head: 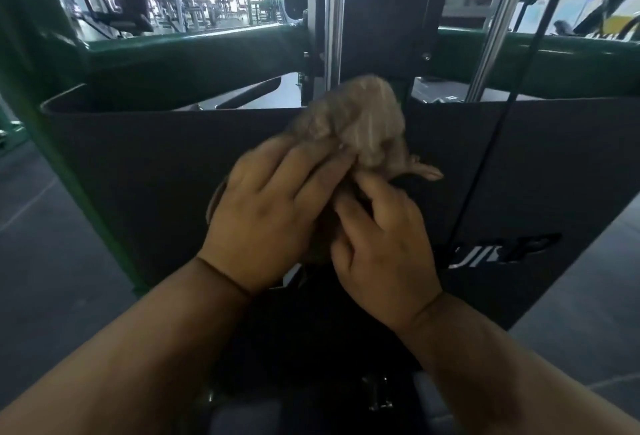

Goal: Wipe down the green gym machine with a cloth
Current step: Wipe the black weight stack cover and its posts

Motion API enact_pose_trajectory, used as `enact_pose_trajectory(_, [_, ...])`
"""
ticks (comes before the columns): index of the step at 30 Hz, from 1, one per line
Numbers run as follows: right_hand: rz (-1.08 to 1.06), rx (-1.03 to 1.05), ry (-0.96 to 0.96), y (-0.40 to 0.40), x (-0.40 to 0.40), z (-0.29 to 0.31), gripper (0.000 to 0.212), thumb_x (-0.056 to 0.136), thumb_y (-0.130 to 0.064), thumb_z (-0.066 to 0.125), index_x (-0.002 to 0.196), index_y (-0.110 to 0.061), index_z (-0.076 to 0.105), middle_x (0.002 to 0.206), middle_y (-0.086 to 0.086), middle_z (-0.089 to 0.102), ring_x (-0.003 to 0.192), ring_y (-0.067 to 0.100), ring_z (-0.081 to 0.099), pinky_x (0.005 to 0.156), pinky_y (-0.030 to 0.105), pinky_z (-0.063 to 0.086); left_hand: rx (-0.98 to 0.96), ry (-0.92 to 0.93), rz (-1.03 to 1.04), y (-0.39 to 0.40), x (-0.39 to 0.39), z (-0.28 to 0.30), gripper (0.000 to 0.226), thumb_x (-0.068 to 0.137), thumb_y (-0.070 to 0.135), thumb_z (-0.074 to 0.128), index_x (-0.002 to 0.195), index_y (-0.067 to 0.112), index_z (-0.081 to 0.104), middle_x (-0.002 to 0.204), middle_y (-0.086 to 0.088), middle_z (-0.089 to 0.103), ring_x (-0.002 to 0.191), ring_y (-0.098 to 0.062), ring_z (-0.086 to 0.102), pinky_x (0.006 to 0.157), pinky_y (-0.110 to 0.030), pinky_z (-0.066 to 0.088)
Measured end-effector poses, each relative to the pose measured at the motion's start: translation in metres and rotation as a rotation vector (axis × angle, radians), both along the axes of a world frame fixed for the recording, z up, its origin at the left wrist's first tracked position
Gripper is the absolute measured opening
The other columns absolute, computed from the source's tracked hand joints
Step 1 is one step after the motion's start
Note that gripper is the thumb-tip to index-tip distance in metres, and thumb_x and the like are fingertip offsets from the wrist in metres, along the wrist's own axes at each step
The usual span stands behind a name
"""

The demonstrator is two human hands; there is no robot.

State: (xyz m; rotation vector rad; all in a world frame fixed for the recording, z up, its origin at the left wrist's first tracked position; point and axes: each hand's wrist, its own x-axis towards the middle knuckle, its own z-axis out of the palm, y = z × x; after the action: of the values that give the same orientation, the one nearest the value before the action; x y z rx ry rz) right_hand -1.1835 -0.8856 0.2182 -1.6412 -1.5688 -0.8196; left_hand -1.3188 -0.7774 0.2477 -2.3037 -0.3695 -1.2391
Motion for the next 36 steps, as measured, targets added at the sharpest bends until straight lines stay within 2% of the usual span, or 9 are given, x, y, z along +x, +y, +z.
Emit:
enact_pose_trajectory(5, [-0.092,0.174,-0.03,0.012,0.005,0.043,0.041,0.076,-0.015,0.076,0.117,-0.011,0.074,0.132,0.011,0.064,0.115,0.033,0.06,0.098,0.044,0.04,-0.02,-0.157,0.037,-0.002,0.023,0.037,0.04,0.105,0.028,0.059,0.142,0.013,0.063,0.139,-0.008,0.064,0.123,-0.034,0.056,0.097,-0.049,0.041])
enact_pose_trajectory(10, [-0.025,0.047,-0.031,0.014,0.013,0.068,0.036,0.078,-0.013,0.073,0.113,-0.006,0.074,0.147,0.018,0.056,0.135,0.036,0.053,0.112,0.045,0.034,-0.034,-0.132,0.14,0.0,0.027,0.05,0.03,0.105,0.029,0.054,0.123,0.011,0.069,0.103,-0.008,0.067,0.092,-0.033,0.056,0.082,-0.045,0.033])
enact_pose_trajectory(18, [-0.039,-0.251,0.026,-0.001,0.01,0.107,0.022,0.091,-0.015,0.071,0.112,-0.017,0.071,0.124,0.001,0.069,0.115,0.029,0.06,0.102,0.041,0.038,-0.362,0.042,0.159,-0.019,0.021,0.071,0.03,0.093,0.039,0.073,0.113,0.016,0.069,0.1,-0.002,0.066,0.091,-0.029,0.055,0.082,-0.041,0.032])
enact_pose_trajectory(22, [-0.016,-0.383,0.067,-0.003,0.012,0.13,0.022,0.089,-0.017,0.066,0.111,-0.017,0.07,0.106,0.002,0.072,0.099,0.03,0.064,0.095,0.041,0.04,-0.578,0.122,0.232,-0.033,0.024,0.091,0.02,0.093,0.033,0.065,0.108,0.02,0.069,0.1,0.001,0.066,0.095,-0.029,0.058,0.083,-0.04,0.032])
enact_pose_trajectory(25, [0.041,-0.421,0.153,-0.012,0.014,0.158,0.028,0.092,-0.018,0.052,0.112,-0.014,0.071,0.096,0.005,0.072,0.086,0.032,0.066,0.085,0.043,0.052,-0.808,0.187,0.199,-0.042,0.025,0.121,0.023,0.096,0.033,0.069,0.116,0.022,0.067,0.11,0.003,0.069,0.101,-0.027,0.062,0.09,-0.038,0.039])
enact_pose_trajectory(29, [0.058,-0.494,0.281,-0.042,0.017,0.2,0.022,0.092,-0.016,0.068,0.114,-0.015,0.07,0.107,0.005,0.072,0.09,0.03,0.068,0.077,0.04,0.058,-1.126,0.231,0.056,-0.067,0.025,0.178,0.014,0.099,0.038,0.063,0.109,0.029,0.063,0.101,0.016,0.062,0.09,-0.008,0.061,0.075,-0.02,0.046])
enact_pose_trajectory(31, [0.052,-0.495,0.425,-0.069,0.017,0.218,0.021,0.094,-0.022,0.068,0.115,-0.018,0.069,0.11,0.001,0.073,0.089,0.025,0.068,0.073,0.039,0.058,-1.355,0.182,-0.062,-0.088,0.024,0.206,0.006,0.097,0.04,0.068,0.1,0.039,0.063,0.1,0.019,0.068,0.088,0.0,0.066,0.075,-0.02,0.052])
enact_pose_trajectory(34, [-0.062,-0.438,0.743,-0.117,0.019,0.242,0.014,0.098,-0.036,0.062,0.107,-0.026,0.063,0.092,-0.006,0.07,0.078,0.013,0.062,0.068,0.036,0.053,-1.551,0.058,-0.212,-0.121,0.026,0.243,0.032,0.088,0.032,0.084,0.105,0.049,0.064,0.106,0.033,0.071,0.098,0.008,0.069,0.082,-0.009,0.053])
enact_pose_trajectory(36, [-0.162,-0.44,0.912,-0.15,0.025,0.261,0.017,0.096,-0.037,0.067,0.108,-0.032,0.058,0.088,-0.007,0.069,0.077,0.012,0.061,0.068,0.035,0.051,-1.684,0.034,-0.271,-0.141,0.036,0.262,0.032,0.086,0.028,0.082,0.108,0.046,0.066,0.103,0.034,0.072,0.097,0.006,0.071,0.08,-0.01,0.054])
